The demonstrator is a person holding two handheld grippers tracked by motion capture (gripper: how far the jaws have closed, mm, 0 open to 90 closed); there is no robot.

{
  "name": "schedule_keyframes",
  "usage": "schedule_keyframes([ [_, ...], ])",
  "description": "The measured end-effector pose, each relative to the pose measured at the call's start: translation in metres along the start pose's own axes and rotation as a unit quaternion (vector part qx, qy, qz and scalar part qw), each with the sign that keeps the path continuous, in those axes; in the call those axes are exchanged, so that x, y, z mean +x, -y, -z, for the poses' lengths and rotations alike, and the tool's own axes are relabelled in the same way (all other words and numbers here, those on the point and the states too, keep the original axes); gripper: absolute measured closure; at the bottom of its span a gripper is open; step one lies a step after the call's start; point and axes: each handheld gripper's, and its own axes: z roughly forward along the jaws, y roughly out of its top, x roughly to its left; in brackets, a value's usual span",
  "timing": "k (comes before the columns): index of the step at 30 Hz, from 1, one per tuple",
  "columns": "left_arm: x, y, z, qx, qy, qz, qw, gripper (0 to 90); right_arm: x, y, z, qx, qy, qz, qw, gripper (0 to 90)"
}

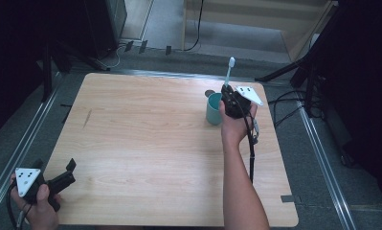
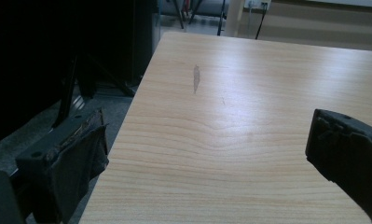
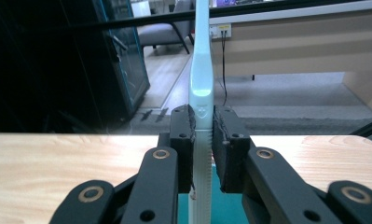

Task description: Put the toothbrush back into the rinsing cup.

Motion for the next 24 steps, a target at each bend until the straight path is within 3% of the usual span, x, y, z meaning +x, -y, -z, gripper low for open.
schedule_keyframes([
  [3, 0.0, 0.0, 0.0, 0.0, 0.0, 0.001, 1.0, 0.0, -0.003, -0.001, -0.002, 0.001, 0.001, -0.018, 0.9998, 79.3],
  [8, 0.001, 0.0, 0.0, 0.0, 0.0, 0.002, 1.0, 0.0, -0.002, 0.01, -0.007, 0.024, 0.004, 0.012, 0.9996, 79.3],
  [12, 0.0, 0.0, 0.0, -0.001, 0.0, 0.002, 1.0, 0.0, 0.0, 0.019, -0.009, 0.039, 0.004, 0.022, 0.999, 79.3],
  [18, 0.001, 0.0, 0.0, 0.0, 0.001, 0.001, 1.0, 0.0, 0.002, 0.029, -0.01, 0.063, 0.007, 0.028, 0.9976, 79.3],
  [24, 0.001, 0.0, 0.0, 0.0, 0.0, 0.002, 1.0, 0.0, 0.0, 0.038, -0.012, 0.091, 0.011, 0.014, 0.9957, 79.3],
])
